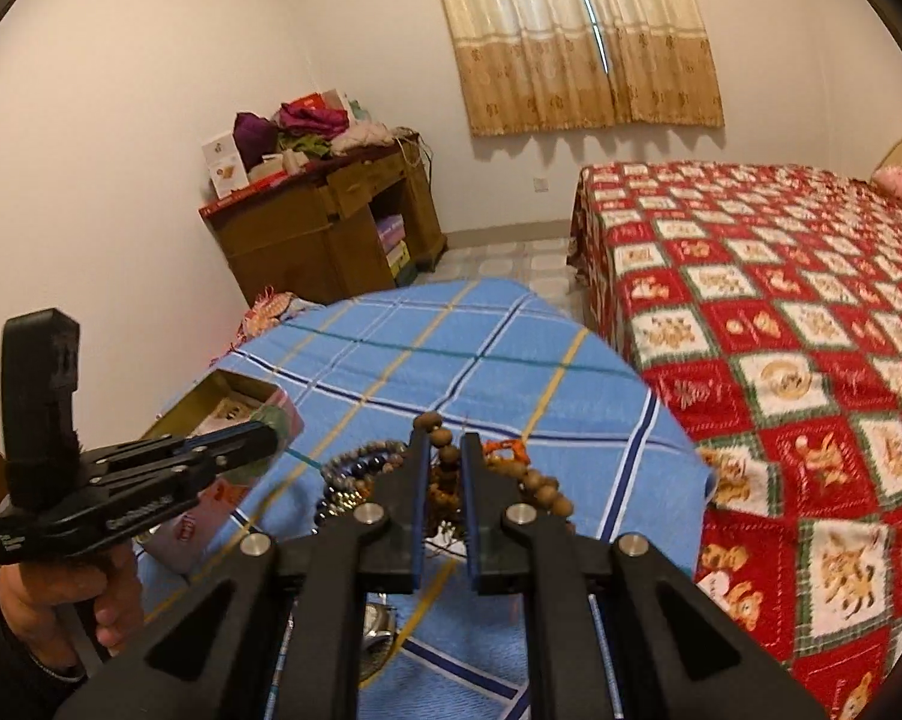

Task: Organize jewelry
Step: 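Carry the jade bangle into the pink tin with the left tool while the right drops the bracelet there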

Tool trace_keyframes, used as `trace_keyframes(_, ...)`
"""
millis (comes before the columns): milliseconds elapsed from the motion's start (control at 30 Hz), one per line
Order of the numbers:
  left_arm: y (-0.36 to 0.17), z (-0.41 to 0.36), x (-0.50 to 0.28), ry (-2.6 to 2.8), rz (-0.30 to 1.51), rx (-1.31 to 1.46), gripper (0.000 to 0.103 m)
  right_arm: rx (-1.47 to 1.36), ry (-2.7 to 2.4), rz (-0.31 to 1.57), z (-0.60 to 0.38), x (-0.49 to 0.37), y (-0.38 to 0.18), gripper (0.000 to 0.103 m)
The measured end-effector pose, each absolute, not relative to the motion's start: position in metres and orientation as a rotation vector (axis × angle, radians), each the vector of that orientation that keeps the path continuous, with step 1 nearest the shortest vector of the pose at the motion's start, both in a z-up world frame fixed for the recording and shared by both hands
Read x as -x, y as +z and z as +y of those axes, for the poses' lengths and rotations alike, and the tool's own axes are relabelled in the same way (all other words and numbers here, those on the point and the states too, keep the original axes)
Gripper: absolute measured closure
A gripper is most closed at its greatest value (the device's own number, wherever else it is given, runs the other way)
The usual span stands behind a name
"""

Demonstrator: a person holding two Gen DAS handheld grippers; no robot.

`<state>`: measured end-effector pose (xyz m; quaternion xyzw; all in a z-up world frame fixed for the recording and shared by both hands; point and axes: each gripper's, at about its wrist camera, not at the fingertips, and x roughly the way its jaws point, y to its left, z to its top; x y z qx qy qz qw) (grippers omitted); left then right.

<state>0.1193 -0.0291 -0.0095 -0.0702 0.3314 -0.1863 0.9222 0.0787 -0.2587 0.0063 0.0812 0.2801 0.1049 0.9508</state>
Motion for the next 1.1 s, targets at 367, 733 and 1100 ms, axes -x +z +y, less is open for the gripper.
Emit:
trace_keyframes(367,0.030,-0.001,-0.089,-0.320,0.557,0.138,0.097,-0.138,0.266,0.525,-0.242,-0.076,0.026,0.091)
trace_keyframes(733,0.016,0.037,-0.091,-0.237,0.569,0.171,0.097,-0.111,0.359,0.534,-0.203,-0.095,0.027,0.091)
trace_keyframes(1100,0.012,0.064,-0.092,-0.185,0.572,0.166,0.097,-0.070,0.456,0.538,-0.149,-0.124,0.034,0.091)
